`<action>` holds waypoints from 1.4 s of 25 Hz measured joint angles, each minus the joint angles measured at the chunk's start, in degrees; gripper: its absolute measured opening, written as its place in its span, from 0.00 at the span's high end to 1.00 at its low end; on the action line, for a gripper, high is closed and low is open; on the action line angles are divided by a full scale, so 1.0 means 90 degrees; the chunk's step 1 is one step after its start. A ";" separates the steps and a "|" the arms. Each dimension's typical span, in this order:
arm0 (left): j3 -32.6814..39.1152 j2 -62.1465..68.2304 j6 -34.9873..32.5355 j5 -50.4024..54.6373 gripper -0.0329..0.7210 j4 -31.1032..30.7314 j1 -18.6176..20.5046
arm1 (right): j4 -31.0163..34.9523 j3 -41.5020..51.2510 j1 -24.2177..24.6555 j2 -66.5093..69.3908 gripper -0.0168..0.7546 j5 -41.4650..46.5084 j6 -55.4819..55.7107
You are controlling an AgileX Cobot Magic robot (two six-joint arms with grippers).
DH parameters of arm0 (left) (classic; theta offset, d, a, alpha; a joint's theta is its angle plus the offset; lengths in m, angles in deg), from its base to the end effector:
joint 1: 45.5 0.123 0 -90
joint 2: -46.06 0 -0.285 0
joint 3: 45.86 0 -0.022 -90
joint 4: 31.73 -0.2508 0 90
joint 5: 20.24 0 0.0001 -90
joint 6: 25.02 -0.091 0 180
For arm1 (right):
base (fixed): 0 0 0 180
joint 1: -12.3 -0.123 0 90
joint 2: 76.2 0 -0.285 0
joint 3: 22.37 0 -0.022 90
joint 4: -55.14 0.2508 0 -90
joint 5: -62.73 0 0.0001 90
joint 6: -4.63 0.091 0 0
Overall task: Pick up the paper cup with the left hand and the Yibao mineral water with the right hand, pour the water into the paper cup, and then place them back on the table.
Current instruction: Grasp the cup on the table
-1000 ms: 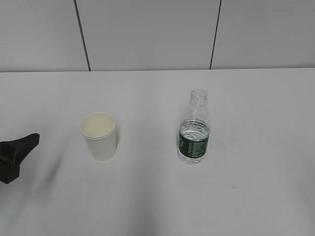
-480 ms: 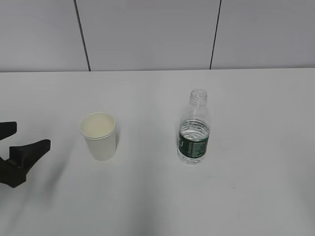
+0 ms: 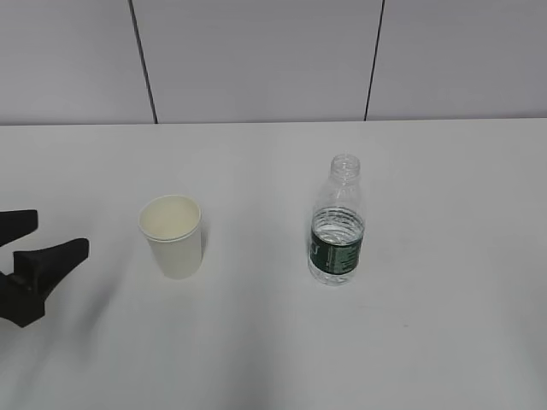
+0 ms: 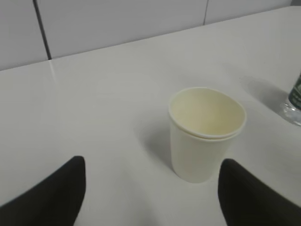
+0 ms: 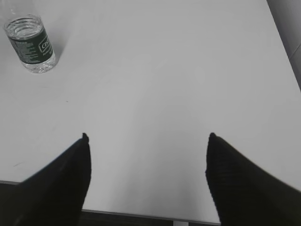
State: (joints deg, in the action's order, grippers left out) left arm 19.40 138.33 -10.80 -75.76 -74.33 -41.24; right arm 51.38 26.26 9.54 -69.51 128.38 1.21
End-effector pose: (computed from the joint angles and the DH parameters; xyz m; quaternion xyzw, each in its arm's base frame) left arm 0.2014 -0.0359 0.1578 0.2275 0.7706 -0.1538 0.5751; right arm -0.0112 -0.0060 0.2702 -0.0439 0.8687 -0.0355 0.4922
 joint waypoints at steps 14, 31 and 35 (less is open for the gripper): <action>-0.0776 0.0055 0.1746 0.0060 0.36 -0.3194 0.0730 | 0.0000 0.0000 0.0000 0.0000 0.21 0.0000 0.0000; -0.1645 0.1155 0.2908 -0.0257 0.36 -0.4562 0.0975 | 0.0000 0.0000 0.0000 0.0000 0.21 0.0000 0.0000; -0.1650 0.1464 0.2186 -0.0772 0.32 -0.4066 0.1011 | 0.0000 0.0000 0.0000 0.0000 0.21 0.0000 0.0000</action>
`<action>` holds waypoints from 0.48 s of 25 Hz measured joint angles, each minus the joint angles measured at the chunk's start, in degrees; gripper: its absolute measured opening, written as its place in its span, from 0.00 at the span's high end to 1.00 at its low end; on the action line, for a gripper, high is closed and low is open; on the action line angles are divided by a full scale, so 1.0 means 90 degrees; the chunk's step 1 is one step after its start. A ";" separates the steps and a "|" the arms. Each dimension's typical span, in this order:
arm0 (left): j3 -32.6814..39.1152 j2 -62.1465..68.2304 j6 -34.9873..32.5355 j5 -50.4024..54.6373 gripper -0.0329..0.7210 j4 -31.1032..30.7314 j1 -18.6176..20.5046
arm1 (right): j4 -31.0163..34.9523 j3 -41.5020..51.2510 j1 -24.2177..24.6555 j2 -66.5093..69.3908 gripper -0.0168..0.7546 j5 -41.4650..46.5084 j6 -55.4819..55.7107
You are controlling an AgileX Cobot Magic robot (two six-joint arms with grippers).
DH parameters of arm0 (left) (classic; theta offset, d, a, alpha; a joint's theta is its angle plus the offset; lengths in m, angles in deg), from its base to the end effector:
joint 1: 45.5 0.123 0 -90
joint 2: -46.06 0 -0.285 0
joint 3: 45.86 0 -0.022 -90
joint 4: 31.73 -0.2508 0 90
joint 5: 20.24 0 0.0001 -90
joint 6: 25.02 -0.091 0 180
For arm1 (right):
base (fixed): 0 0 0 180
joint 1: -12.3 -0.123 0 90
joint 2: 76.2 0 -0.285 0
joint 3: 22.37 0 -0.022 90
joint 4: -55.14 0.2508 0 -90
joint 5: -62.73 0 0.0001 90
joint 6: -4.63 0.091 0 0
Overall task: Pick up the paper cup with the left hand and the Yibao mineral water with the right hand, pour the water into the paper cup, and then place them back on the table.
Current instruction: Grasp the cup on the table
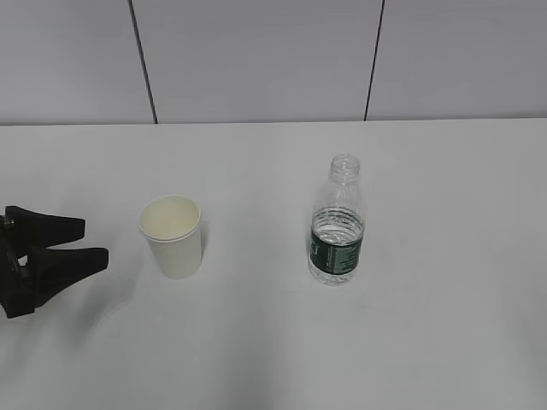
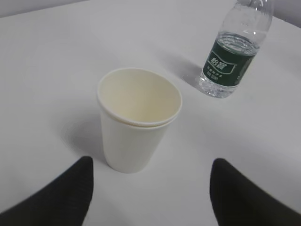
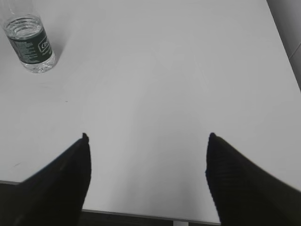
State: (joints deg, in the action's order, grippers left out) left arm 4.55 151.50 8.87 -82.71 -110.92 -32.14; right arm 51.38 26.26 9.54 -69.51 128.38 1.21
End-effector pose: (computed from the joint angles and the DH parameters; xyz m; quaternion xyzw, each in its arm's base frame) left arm 0.2417 -0.0240 0.1456 0.3269 0.7550 -0.3000 0.4828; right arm -0.0112 -0.0060 0.2702 -0.0439 0.8687 -0.0355 0.4922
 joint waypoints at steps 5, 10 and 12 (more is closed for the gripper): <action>-0.0007 0.0543 -0.0696 -0.0301 0.27 0.0664 0.0000 | 0.0000 0.0000 0.0000 0.0000 0.21 0.0000 0.0000; -0.0012 0.0848 -0.1159 -0.0325 0.27 0.1170 0.0005 | 0.0000 0.0000 0.0000 0.0000 0.21 0.0000 0.0000; -0.0027 0.0972 -0.1212 -0.0333 0.27 0.1349 0.0005 | 0.0000 0.0000 0.0000 0.0000 0.21 0.0000 0.0000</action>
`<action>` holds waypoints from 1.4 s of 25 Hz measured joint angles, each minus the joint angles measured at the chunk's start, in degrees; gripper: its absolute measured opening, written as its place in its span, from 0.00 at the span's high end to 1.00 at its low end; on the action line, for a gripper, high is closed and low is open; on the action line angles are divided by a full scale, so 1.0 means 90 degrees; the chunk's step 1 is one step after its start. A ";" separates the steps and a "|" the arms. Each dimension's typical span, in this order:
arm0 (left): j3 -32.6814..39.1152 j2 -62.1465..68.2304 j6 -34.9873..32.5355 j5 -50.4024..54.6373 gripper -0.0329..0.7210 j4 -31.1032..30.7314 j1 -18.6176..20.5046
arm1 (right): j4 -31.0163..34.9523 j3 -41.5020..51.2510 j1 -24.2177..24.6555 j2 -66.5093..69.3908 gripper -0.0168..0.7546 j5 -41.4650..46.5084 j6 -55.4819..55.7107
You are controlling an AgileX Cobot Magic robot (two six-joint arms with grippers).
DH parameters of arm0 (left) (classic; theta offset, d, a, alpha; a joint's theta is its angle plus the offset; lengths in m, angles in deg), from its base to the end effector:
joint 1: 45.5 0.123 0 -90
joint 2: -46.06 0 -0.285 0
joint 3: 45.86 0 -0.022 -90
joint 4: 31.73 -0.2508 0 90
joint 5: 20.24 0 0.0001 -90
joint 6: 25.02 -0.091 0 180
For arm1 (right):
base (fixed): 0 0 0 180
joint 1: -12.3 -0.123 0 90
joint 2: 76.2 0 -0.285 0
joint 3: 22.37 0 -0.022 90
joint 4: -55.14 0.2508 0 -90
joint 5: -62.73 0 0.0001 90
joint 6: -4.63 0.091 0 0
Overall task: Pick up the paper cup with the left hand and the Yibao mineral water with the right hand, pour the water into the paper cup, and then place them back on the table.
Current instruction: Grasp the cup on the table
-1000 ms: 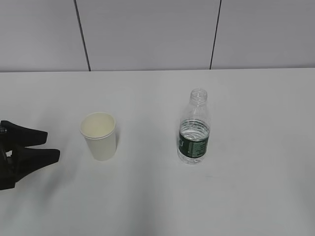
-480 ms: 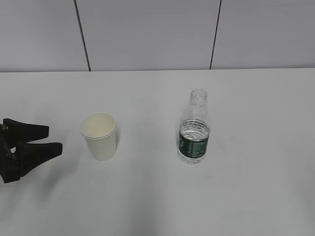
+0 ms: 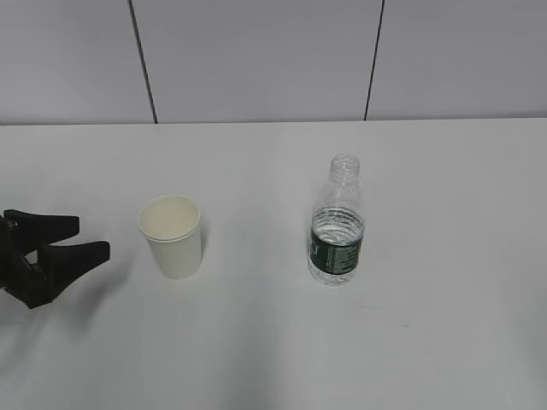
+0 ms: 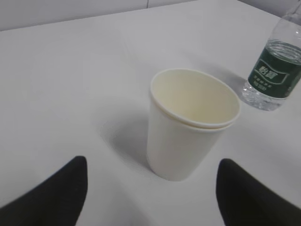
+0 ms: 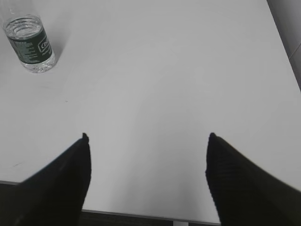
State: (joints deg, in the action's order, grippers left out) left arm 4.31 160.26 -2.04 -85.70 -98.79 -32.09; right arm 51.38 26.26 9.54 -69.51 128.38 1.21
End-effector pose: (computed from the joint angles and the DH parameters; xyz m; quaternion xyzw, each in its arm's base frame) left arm 0.2578 -0.0169 0.1196 0.2781 0.7582 -0.2771 0.5206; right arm -0.0112 -0.0060 0.2702 -0.0439 0.8687 -0.0355 0.4922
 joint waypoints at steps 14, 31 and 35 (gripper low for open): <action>-0.0264 0.0815 -0.0995 0.0014 0.27 0.0324 -0.0487 | 0.0000 0.0000 0.0000 0.0000 0.21 0.0000 0.0000; -0.0697 0.1312 -0.1029 -0.0003 0.17 0.0660 -0.0857 | 0.0000 0.0000 0.0000 0.0000 0.21 0.0000 0.0000; -0.0918 0.1404 -0.1029 -0.0005 0.17 0.0679 -0.1011 | 0.0000 0.0000 0.0000 0.0000 0.21 0.0000 0.0000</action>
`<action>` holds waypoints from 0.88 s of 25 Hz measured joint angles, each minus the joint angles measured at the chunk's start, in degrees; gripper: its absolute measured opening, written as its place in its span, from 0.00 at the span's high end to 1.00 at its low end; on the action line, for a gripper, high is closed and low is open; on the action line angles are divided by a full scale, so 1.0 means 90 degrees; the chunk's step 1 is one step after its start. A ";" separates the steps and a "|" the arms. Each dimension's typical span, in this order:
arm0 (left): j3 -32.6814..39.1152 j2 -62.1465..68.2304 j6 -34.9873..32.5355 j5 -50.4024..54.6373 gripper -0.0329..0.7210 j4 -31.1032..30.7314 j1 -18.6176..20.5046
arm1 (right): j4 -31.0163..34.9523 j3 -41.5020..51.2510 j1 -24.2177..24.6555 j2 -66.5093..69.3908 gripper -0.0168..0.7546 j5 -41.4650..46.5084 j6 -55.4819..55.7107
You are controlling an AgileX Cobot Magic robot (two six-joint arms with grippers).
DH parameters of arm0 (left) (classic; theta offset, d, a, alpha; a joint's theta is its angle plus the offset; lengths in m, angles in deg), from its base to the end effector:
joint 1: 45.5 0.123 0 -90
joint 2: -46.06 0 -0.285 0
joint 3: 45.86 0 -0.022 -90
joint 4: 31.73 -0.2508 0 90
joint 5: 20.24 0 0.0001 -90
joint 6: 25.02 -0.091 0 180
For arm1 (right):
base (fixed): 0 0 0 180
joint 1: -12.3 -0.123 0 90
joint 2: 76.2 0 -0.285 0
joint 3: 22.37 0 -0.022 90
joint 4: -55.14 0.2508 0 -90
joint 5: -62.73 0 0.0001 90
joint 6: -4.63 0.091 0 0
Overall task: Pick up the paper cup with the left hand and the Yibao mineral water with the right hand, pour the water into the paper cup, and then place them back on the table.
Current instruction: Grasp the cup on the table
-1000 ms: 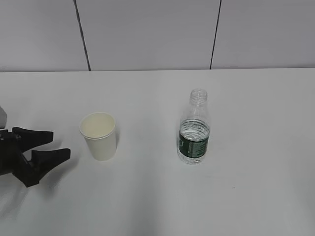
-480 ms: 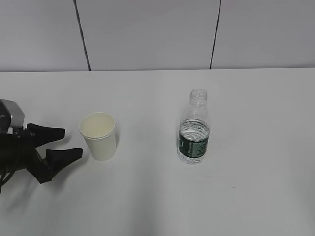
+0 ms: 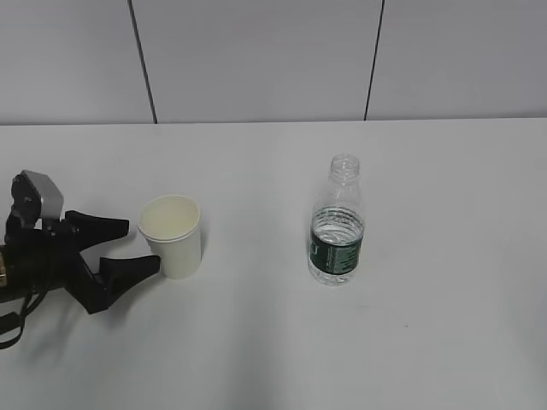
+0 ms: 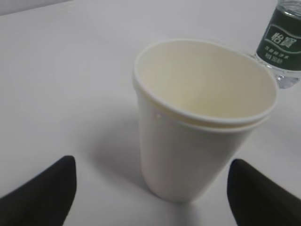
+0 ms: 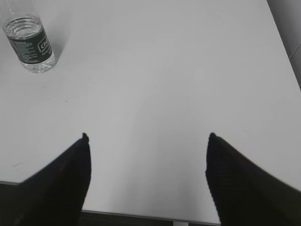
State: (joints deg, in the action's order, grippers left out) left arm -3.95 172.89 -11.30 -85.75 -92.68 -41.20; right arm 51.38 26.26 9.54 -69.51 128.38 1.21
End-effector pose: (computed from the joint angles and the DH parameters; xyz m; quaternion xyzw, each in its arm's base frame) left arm 0.2928 -0.0505 0.0802 0.3400 0.7379 -0.2744 0.5144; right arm -0.0112 -0.0060 0.2702 -0.0439 0.8687 -0.0355 0.4922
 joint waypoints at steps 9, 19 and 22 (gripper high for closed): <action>-0.0089 0.0013 0.0000 -0.0006 0.17 0.0131 -0.0207 | -0.0008 0.0000 0.0000 0.0000 0.21 0.0000 0.0000; -0.0132 0.0198 0.0000 0.0008 0.17 0.0452 -0.0563 | -0.0008 0.0000 0.0000 0.0000 0.21 0.0000 0.0000; -0.0167 0.0210 0.0000 0.0014 0.17 0.0482 -0.0631 | -0.0008 0.0000 0.0000 0.0000 0.21 0.0000 0.0000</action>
State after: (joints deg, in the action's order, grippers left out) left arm -5.46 174.79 -11.30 -85.63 -88.33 -46.88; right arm 51.31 26.26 9.54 -69.51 128.38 1.21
